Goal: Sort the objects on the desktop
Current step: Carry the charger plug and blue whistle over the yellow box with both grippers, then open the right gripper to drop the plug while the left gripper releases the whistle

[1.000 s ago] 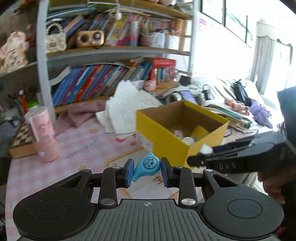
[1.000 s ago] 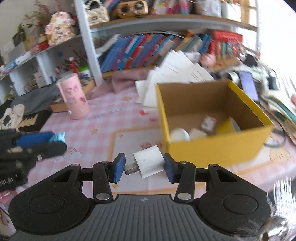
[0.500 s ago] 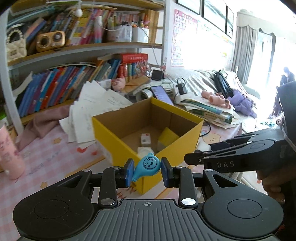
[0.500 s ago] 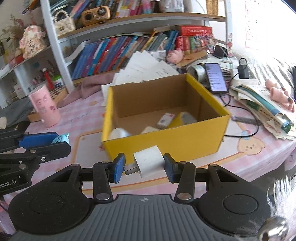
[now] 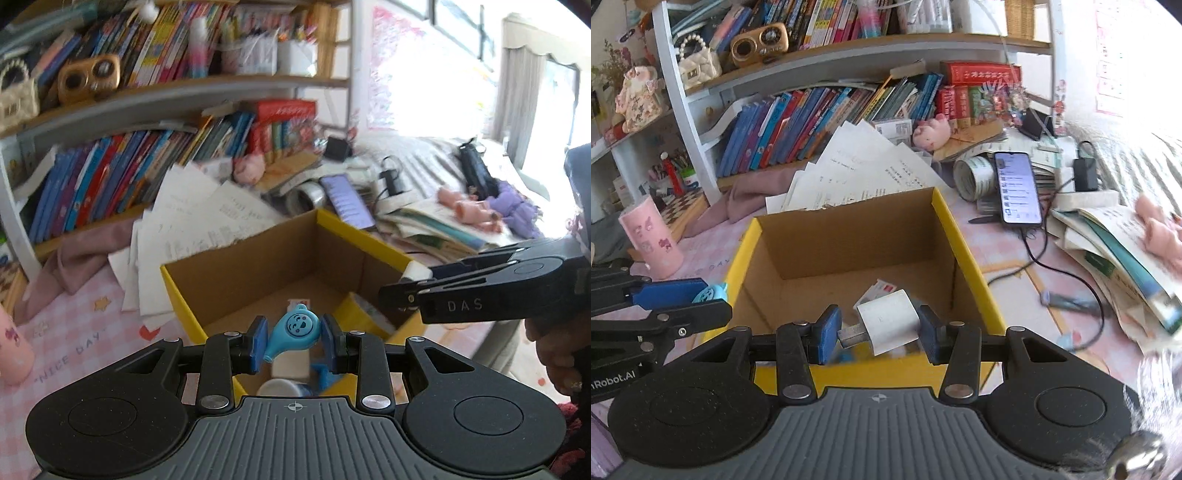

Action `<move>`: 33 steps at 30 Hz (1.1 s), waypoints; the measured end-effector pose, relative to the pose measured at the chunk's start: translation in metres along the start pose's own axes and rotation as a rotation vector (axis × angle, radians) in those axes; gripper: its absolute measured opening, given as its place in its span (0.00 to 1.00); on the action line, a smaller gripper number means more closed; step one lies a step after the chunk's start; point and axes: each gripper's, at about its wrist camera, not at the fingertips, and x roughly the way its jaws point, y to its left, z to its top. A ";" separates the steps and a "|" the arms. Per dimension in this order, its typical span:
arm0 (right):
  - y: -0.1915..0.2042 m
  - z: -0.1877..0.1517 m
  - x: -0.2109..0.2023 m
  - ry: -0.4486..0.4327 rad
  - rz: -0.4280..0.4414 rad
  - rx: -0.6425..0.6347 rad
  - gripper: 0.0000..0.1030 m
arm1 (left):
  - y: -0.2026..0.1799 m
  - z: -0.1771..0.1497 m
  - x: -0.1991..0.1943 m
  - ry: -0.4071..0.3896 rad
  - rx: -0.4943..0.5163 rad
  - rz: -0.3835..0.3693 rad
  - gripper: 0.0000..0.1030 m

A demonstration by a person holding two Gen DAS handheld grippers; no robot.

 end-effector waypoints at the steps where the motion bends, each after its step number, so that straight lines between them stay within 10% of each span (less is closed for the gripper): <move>1: -0.003 0.003 0.009 0.010 0.011 -0.011 0.41 | -0.001 0.001 0.008 0.014 -0.012 0.007 0.29; 23: 0.014 0.071 0.167 0.272 0.199 -0.314 0.37 | 0.003 0.025 0.116 0.267 0.049 0.159 0.30; 33: 0.003 0.079 0.148 0.174 0.233 -0.232 0.40 | 0.002 0.031 0.080 0.126 0.017 0.235 0.48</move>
